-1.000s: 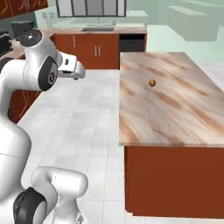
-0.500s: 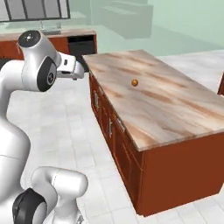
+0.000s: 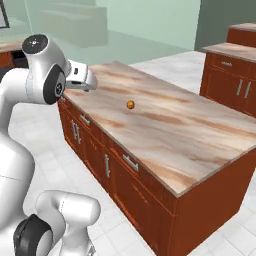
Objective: Place the peach in the correct fridge rack based on whether it is a fruit or vegetable. Finally, close the fridge door.
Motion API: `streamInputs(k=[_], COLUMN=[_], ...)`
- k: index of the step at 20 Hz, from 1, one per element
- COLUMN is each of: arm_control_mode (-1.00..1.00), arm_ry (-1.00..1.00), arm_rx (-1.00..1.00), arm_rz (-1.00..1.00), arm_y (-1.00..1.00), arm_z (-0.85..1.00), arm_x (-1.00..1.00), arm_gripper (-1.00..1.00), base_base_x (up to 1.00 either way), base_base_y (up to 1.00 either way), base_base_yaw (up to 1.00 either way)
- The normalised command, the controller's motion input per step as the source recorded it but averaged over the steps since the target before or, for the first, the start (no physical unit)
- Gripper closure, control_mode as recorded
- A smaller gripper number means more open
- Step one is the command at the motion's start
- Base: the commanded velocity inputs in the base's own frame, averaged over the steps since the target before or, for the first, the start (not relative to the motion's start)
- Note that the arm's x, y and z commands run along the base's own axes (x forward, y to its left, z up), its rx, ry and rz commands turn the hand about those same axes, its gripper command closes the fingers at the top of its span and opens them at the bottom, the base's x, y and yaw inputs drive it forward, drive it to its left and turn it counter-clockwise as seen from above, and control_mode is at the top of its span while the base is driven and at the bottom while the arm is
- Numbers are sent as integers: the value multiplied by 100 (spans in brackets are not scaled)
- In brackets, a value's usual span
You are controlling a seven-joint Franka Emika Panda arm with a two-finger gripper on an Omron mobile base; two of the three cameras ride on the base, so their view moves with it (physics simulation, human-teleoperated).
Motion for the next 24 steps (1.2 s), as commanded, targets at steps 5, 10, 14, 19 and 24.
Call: streamInputs(k=[5,10,14,19,24], arm_control_mode=[100,100,100,100,100], arm_ry=[0,0,0,0,0], arm_rx=[0,0,0,0,0], arm_rz=[0,0,0,0,0], arm_y=[0,0,0,0,0], arm_z=[0,0,0,0,0], arm_x=[0,0,0,0,0], arm_gripper=[-100,-100,-100,-100,-100], base_base_x=[61,53,29,28,39], base_base_y=[100,100,99,90,72], base_base_yaw=[-55,-52,-55,-52,-48])
